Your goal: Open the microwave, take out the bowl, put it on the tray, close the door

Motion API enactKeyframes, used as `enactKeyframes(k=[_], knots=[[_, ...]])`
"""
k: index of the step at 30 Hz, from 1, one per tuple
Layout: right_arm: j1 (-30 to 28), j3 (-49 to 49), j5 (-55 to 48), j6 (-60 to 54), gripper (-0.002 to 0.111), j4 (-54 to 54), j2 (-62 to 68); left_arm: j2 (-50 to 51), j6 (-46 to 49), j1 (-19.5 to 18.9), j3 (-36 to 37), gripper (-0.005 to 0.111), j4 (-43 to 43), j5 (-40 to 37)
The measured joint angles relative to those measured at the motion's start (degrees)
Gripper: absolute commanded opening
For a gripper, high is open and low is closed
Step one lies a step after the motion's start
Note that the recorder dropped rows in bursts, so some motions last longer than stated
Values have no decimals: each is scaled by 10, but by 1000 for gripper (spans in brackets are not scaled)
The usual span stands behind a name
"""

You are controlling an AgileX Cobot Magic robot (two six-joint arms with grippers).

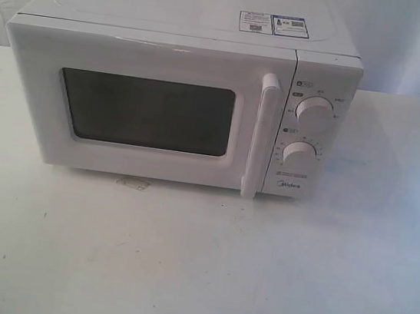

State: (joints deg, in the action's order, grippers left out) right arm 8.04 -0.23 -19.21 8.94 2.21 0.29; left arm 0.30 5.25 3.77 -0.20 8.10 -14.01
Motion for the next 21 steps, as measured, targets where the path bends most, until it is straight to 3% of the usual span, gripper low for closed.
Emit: enactKeyframes(k=[14,21], knots=[[0,0,43,0,0,0,0,0,0,0,0,0,0,0],[0,1,248,52,0,-9,0,0,0,0,0,0,0,0]])
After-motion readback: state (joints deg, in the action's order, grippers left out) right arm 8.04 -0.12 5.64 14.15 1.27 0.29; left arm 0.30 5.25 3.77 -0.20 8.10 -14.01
